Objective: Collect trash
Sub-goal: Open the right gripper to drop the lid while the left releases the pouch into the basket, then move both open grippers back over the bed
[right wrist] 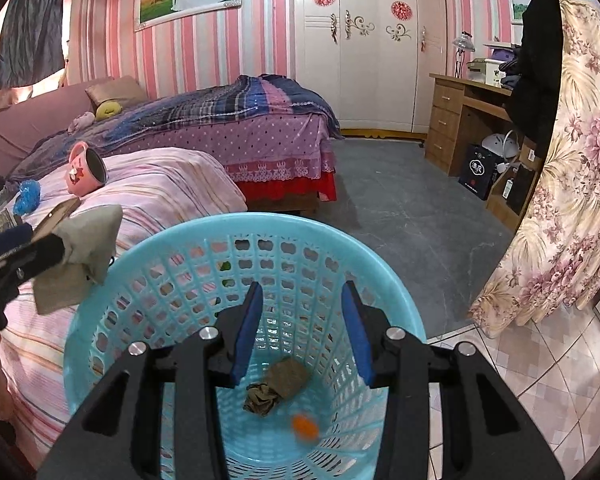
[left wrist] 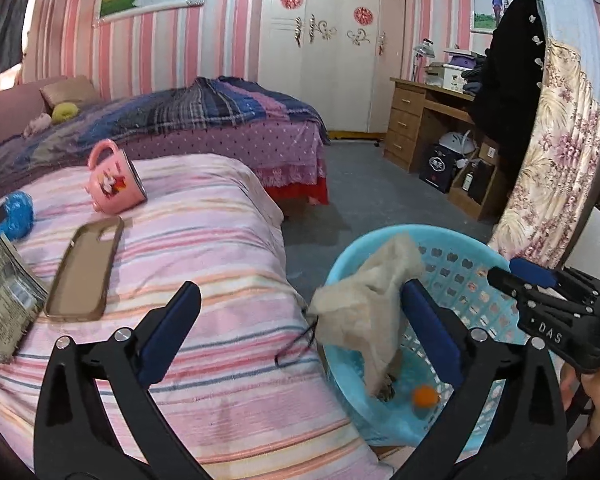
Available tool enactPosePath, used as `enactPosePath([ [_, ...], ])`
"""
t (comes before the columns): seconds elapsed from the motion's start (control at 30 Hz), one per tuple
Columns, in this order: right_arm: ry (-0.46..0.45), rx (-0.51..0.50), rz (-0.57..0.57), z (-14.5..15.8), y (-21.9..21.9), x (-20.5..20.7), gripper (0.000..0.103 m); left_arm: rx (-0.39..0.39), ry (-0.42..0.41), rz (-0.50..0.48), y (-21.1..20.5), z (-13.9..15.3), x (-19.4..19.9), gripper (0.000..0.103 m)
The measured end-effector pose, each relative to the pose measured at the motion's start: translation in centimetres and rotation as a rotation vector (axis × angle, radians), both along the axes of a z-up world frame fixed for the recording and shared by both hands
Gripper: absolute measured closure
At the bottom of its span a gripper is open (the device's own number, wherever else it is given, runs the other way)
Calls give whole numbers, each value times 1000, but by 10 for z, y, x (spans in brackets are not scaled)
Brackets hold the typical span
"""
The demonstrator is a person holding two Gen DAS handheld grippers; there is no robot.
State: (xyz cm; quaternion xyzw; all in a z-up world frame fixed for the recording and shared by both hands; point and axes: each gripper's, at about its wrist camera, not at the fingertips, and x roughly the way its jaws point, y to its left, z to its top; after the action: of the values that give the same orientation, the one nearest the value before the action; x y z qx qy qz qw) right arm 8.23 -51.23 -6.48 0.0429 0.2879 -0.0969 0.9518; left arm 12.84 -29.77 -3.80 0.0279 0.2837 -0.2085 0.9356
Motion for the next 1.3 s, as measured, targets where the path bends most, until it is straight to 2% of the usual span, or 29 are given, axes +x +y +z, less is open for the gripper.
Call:
enactPosePath([
  [0.27,-1,15,-24,-1,-6,-1,61,9,13,-46,0,-4,-8,6],
  [0.33,-6,12,-30,0,-6,-2,52,6,18,-51,2,-3,-10,6],
  [0.4,-13,4,-43,1,-6,-4,35,-4,25,-57,6,-2,-12,6],
  [0.5,-18,6,-55,2,-6,-5,28,-7,16,-50,13,1,-17,6],
  [0.63,-12,0,-68,3,-4,-5,26,2,0,-32,25,5,-22,6],
  [0.7,-10,-7,-74,3,-2,-5,19,12,-11,-13,34,7,-24,6],
  [0.77,-17,-19,-82,5,2,-6,15,24,-20,12,45,8,-24,6],
  [0.97,-12,-35,-86,9,18,-4,15,47,-34,91,88,14,-24,6],
  [1.3,-36,-33,-57,24,66,5,14,102,-74,259,189,28,-22,6],
])
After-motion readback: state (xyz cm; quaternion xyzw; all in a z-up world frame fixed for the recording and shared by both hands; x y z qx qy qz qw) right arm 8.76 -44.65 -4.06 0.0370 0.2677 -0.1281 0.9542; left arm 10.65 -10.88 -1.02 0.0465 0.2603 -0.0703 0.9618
